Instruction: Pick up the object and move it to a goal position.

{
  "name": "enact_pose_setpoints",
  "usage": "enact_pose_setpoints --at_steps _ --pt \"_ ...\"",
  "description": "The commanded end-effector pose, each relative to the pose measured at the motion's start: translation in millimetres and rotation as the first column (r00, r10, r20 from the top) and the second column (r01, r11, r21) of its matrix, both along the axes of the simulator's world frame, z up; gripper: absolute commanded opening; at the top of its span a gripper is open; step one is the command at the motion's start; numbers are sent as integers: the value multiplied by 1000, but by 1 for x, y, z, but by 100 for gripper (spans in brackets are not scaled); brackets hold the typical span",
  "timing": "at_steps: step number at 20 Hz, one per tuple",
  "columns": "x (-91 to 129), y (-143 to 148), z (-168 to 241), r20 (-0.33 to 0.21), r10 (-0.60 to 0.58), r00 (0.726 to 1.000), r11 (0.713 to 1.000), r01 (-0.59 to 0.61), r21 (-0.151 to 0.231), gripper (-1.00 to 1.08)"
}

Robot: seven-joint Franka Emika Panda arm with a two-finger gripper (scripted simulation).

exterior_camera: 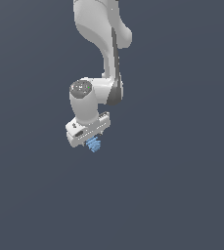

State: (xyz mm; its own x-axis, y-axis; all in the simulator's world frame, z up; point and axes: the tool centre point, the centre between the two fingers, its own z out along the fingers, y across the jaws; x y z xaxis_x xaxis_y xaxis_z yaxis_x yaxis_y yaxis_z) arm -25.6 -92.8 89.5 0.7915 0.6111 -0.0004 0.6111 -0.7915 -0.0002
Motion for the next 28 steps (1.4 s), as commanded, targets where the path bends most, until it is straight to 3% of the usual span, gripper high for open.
enact_pose_setpoints --at_steps 1,19,20,28 --pt "0 0 0 0 0 1000 1000 0 0 100" --pt "0 0 -50 0 5 1000 1000 -5 0 100" --pt "0 0 -50 0 5 1000 1000 -5 0 -100" --pt "0 0 -50 0 5 1000 1000 -5 0 -100"
